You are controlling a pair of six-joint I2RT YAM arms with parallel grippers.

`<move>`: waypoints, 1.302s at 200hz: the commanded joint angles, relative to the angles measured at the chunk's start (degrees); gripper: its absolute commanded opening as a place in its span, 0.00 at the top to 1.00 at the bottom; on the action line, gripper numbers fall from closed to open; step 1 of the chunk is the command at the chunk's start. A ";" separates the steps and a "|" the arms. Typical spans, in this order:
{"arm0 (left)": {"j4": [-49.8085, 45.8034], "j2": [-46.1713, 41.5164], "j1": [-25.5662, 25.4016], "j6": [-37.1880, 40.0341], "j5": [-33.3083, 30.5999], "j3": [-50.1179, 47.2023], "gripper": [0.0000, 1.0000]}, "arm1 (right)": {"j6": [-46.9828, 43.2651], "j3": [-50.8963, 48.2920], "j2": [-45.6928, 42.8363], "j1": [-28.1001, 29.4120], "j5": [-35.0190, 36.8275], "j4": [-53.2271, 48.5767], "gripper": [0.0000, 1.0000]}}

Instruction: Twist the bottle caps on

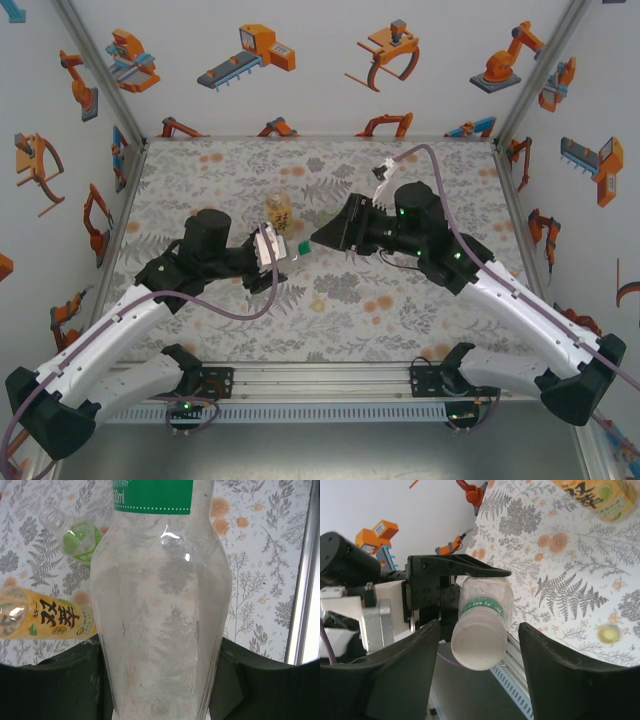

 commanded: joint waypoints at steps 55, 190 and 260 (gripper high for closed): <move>-0.33 0.81 -0.27 2.14 10.84 1.10 1.00 | -50.70 2.54 -8.33 -0.57 -12.16 -4.27 0.38; -5.45 3.30 -0.26 4.18 16.53 3.57 1.00 | -83.51 6.76 -2.34 -0.50 -30.20 -15.00 0.38; -5.44 3.08 -0.31 4.26 16.82 3.66 1.00 | -82.54 5.02 -1.64 -0.24 -30.06 -12.22 0.46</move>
